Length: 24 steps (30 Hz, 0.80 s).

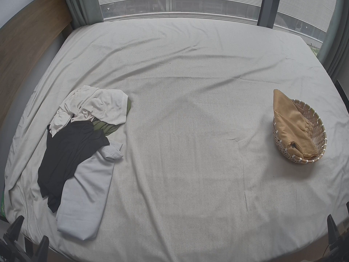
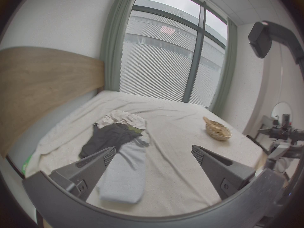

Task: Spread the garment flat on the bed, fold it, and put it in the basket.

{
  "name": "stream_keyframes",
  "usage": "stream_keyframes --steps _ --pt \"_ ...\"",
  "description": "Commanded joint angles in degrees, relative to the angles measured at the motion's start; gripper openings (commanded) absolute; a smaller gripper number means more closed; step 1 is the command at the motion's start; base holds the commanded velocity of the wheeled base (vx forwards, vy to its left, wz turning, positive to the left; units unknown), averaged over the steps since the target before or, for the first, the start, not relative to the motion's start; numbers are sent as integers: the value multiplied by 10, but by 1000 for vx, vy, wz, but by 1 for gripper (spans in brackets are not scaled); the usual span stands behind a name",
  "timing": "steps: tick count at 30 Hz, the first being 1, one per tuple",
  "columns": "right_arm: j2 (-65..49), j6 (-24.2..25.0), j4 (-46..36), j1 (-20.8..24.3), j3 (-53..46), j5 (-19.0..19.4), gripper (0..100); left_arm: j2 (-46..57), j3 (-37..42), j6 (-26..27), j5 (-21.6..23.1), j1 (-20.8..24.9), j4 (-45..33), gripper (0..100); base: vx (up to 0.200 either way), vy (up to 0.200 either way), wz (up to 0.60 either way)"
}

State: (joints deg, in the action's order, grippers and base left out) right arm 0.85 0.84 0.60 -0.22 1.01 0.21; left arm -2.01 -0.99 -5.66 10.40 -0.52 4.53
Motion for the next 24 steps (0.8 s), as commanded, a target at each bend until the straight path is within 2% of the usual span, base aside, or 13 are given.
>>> stream_keyframes --steps 1,6,8,20,22,24 --pt "-8 -3 -7 -1 -10 -3 100 10 10 10 -24 -4 -1 100 0 0 0" --pt "-8 -2 -7 -1 -10 -3 100 10 10 21 -38 -4 -2 100 0 0 0" --pt "-8 -2 -7 -1 -10 -4 100 10 10 47 -42 -4 -2 100 0 0 0" --pt "-8 -1 -7 -1 -10 -4 100 10 10 49 -74 -4 -1 100 0 0 0" --pt "-9 -1 -7 -1 -10 -4 100 10 10 66 -114 -4 -16 100 0 0 0" --pt "-9 -1 -7 -1 -10 -4 100 10 10 68 -115 -4 -17 100 0 0 0"
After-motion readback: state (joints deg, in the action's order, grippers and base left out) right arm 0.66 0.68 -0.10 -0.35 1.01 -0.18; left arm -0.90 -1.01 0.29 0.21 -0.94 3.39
